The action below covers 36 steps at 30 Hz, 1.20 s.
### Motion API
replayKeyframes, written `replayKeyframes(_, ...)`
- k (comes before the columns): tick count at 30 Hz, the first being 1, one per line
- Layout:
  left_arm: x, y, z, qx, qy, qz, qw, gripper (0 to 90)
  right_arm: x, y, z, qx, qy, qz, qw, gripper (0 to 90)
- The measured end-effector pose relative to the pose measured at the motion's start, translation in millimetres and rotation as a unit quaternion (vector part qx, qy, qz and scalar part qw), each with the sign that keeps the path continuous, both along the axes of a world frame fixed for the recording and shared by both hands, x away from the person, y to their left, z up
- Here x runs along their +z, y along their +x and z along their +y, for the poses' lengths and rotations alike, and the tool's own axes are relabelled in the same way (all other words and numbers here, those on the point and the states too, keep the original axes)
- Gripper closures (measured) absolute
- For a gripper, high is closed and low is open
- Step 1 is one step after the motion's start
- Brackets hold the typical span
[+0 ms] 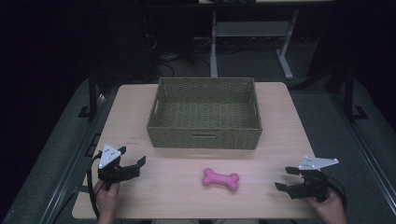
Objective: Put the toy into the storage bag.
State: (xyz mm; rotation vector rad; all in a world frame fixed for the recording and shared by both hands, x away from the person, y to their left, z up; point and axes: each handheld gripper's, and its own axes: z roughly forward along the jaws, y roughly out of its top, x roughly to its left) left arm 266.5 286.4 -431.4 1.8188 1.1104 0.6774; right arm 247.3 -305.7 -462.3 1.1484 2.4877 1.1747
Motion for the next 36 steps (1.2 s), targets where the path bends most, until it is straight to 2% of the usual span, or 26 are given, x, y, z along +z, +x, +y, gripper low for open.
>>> replayKeyframes(8, -0.2, 1.2, -0.3, -0.003, -0.003, 0.000, 1.0000, 13.8, 5.3, 2.0, 4.8, 0.011, 0.001, 0.000, 0.9999, 17.6)
replayKeyframes(17, 0.1, 0.4, 0.7, -0.003, -0.003, -0.002, 1.0000, 13.8, 20.4, 1.3, 19.6, 0.038, -0.019, -0.001, 0.9991, 16.5)
replayKeyframes(18, 0.2, -0.1, 1.3, -0.005, -0.002, -0.004, 1.0000, 13.8, 25.5, 1.5, 25.7, 0.049, -0.030, -0.002, 0.9983, 16.4)
replayKeyframes(26, 0.4, -0.2, 3.7, -0.002, -0.005, -0.005, 1.0000, 13.8, 37.9, 5.0, 43.8, 0.080, -0.045, -0.002, 0.9957, 16.5)
replayKeyframes(36, -0.5, 1.3, 1.7, -0.006, -0.003, -0.002, 1.0000, 13.8, 45.0, 19.7, 73.1, 0.121, -0.054, 0.021, 0.9909, 14.9)
